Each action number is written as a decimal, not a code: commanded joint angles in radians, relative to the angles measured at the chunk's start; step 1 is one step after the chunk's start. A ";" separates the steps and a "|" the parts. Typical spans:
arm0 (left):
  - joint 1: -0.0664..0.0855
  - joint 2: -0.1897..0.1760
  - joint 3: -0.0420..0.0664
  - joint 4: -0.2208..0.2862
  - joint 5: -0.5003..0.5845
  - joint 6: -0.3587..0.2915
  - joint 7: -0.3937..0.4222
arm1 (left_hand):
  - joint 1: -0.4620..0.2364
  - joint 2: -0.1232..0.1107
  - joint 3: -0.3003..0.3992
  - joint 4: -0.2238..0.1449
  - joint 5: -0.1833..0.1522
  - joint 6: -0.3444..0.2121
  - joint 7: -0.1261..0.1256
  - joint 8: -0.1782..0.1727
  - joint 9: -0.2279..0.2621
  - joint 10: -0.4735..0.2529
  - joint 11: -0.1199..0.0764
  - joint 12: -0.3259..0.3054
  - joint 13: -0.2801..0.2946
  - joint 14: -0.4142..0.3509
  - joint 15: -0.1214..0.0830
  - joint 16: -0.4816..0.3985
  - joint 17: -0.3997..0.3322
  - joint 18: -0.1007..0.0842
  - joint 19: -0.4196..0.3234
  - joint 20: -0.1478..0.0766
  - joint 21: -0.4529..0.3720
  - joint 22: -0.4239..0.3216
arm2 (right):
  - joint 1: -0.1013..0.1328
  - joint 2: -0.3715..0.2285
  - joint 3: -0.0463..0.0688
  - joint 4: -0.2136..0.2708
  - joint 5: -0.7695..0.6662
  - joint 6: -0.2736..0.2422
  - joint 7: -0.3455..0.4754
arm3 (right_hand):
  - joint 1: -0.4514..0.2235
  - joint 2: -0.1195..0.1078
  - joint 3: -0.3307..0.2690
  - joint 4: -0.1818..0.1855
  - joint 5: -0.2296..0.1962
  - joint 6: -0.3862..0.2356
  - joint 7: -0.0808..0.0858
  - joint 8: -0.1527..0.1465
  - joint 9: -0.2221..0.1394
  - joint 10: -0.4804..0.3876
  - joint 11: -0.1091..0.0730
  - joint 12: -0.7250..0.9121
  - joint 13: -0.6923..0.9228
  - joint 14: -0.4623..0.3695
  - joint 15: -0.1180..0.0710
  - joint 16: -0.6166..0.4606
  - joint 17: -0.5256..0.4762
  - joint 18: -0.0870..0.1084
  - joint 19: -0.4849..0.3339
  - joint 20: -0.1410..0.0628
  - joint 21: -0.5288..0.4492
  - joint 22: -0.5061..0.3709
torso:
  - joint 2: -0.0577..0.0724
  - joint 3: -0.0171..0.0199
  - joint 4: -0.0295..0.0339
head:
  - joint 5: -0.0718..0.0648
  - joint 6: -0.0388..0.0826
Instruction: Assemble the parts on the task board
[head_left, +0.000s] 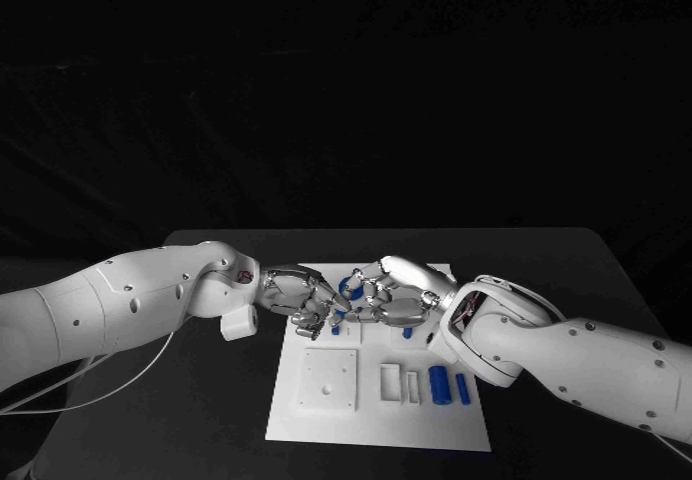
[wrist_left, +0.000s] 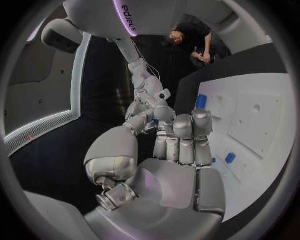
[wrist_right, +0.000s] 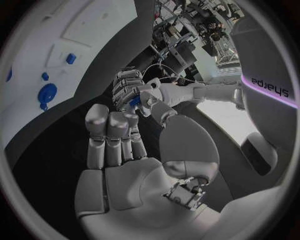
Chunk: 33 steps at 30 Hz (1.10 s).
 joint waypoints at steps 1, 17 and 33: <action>0.001 0.001 0.001 0.002 0.003 -0.009 0.012 | 0.018 0.008 0.090 -0.085 -0.007 -0.001 0.005 -0.006 0.001 -0.007 -0.001 -0.001 0.001 -0.025 -0.029 -0.005 -0.002 -0.002 -0.005 -0.118 -0.006 0.007 | -0.003 0.003 -0.002 0.002 -0.012 0.024 0.004 | -0.013 0.002 0.010 0.000 -0.005 0.028 0.018 0.003 0.002 0.003 -0.007 0.005 0.000 0.001 -0.006 -0.004 0.001 0.099 0.001 -0.001 0.007 0.017 | 0.000 0.0000 0.0002 | 0.000 -0.001; 0.001 -0.001 0.001 0.005 0.024 -0.050 -0.018 | 0.024 -0.035 0.086 -0.056 -0.135 -0.055 0.027 -0.084 -0.048 -0.022 0.019 -0.008 -0.005 -0.036 -0.013 -0.014 -0.009 -0.005 -0.013 -0.119 -0.014 0.007 | -0.004 0.003 -0.003 0.003 -0.035 0.010 -0.011 | -0.017 0.002 0.040 -0.005 -0.021 0.046 0.012 0.009 0.009 0.010 -0.013 0.008 0.002 0.003 -0.012 -0.002 0.005 0.099 0.006 -0.003 0.012 0.017 | 0.000 -0.0004 0.0006 | 0.001 -0.004; 0.001 -0.007 0.001 0.005 0.039 -0.076 -0.033 | -0.058 -0.131 -0.083 -0.042 -0.222 -0.153 0.063 -0.172 -0.144 -0.048 0.052 -0.016 -0.005 -0.047 0.017 -0.027 -0.014 0.005 -0.027 -0.102 -0.029 0.003 | -0.004 -0.001 -0.003 -0.005 -0.045 0.005 -0.022 | -0.025 0.006 0.058 0.001 -0.027 0.056 0.008 0.011 0.012 0.017 -0.017 0.009 0.003 0.004 -0.015 0.000 0.008 0.099 0.009 -0.003 0.014 0.017 | 0.000 -0.0001 -0.0006 | 0.000 -0.005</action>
